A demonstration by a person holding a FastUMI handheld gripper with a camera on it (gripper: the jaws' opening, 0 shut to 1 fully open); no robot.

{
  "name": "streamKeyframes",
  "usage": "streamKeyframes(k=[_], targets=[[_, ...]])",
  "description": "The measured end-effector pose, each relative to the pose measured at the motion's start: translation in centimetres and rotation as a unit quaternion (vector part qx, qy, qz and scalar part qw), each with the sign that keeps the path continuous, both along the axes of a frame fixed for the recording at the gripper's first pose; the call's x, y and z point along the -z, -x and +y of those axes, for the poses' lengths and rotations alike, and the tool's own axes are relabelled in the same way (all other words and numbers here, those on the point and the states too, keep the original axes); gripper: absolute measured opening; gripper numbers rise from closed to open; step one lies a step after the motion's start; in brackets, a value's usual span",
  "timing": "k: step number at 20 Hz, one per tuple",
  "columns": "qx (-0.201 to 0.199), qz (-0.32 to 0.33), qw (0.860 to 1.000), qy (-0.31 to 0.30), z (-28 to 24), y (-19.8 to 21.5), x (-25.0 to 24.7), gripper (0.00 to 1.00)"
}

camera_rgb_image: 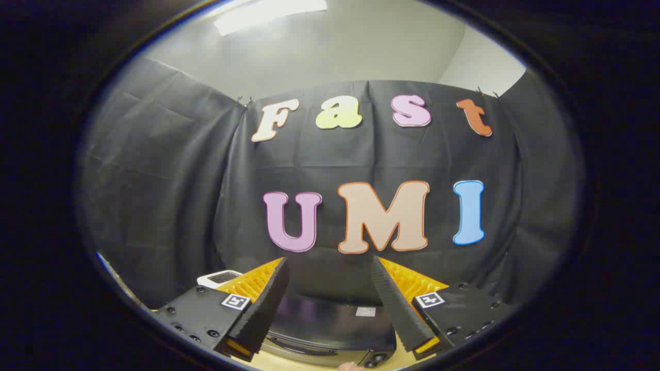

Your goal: Open the toaster oven, put the food inside, and close the toaster oven door.

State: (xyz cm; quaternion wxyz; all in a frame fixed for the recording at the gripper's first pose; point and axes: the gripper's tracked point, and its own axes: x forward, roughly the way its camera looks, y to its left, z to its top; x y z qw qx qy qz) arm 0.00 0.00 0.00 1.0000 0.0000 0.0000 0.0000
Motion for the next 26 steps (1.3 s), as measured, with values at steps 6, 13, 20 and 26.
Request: streamKeyframes(k=[6,13,20,26], targets=[[0.007,0.059,0.998,0.0,0.8,-1.8,6.8,1.0],[0.008,0.087,0.996,0.011,2.1,-3.1,10.9,1.0],[0.006,0.206,0.979,0.008,3.5,-3.5,20.2,1.0],[0.017,0.241,0.97,-0.018,3.2,-2.3,23.4,1.0]])
